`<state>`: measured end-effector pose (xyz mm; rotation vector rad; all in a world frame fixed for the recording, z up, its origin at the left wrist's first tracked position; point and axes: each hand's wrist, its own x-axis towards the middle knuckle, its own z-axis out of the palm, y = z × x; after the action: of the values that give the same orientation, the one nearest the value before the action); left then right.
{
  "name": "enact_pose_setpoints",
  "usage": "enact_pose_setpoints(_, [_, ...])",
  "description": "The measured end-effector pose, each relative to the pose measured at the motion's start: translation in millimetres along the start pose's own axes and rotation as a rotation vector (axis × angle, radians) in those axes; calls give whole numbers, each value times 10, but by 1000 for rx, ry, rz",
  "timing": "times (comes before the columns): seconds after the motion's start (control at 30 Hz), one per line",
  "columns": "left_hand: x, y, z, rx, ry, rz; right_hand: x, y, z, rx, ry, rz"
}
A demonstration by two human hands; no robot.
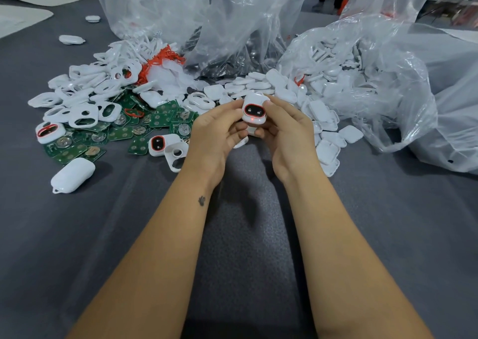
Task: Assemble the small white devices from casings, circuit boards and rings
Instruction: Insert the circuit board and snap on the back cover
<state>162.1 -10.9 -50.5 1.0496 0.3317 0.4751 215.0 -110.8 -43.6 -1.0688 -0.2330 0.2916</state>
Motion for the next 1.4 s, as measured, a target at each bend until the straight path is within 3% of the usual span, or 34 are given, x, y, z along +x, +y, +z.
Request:
enact_pose_setpoints(0.3, [-12, 4, -9, -3, -34, 45, 5, 4, 1, -30, -94, -25])
enact_pose_setpoints(0.8, [-14, 17, -16, -18, -47, 29, 13, 23, 0, -103, -64, -63])
enact_pose_setpoints(0.97, [-14, -2, -21, 75, -60, 45, 4, 15, 8, -137, -76, -55])
enact_pose_setpoints(1.4, [-6, -15, -16, 154, -12, 82, -28, -11, 19, -15, -136, -36])
